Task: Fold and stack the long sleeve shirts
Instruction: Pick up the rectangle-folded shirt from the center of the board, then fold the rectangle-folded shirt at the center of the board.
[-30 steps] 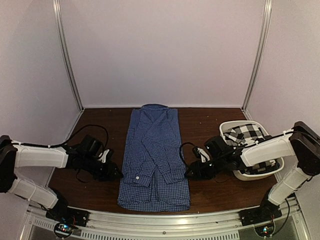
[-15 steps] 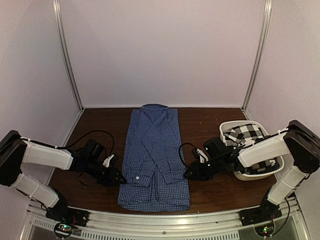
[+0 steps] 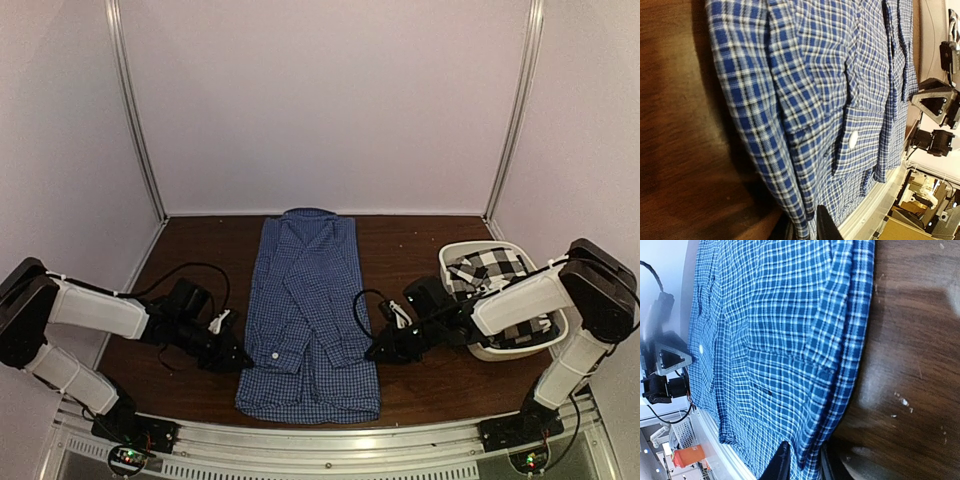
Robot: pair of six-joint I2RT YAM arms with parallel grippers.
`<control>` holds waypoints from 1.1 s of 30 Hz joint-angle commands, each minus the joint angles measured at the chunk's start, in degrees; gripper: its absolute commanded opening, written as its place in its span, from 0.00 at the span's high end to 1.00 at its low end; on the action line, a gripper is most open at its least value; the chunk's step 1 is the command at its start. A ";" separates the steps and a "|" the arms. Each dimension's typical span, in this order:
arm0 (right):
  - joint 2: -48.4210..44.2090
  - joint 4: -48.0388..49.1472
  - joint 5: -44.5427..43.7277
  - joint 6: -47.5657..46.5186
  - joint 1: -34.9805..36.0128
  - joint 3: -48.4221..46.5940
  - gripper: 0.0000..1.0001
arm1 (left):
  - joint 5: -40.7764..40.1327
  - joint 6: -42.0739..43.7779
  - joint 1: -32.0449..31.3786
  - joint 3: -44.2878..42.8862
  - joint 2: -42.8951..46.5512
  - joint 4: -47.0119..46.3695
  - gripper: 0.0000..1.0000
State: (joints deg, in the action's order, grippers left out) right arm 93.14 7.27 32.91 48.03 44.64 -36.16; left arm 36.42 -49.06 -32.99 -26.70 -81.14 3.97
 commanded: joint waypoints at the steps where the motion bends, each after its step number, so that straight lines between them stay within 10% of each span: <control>1: 0.46 -0.35 1.66 -0.12 0.43 -1.52 0.81 | 2.43 -1.75 -0.23 -1.51 -1.00 -3.02 0.88; 7: -0.96 -3.37 1.17 -0.60 0.15 -4.42 1.00 | 3.25 -4.61 -0.23 -2.57 0.75 -3.57 1.00; 21: -1.49 -7.95 2.71 -2.73 -5.00 -14.12 1.00 | 5.35 -15.37 3.98 -8.05 4.80 -7.96 1.00; 33: 11.26 0.24 0.75 -0.51 -12.28 -25.90 1.00 | 4.63 -14.96 10.86 -21.30 -10.64 -14.02 1.00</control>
State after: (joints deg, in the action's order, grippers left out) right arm 100.51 3.18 35.57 46.68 34.59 -58.72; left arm 42.00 -63.86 -24.12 -43.81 -87.68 -4.71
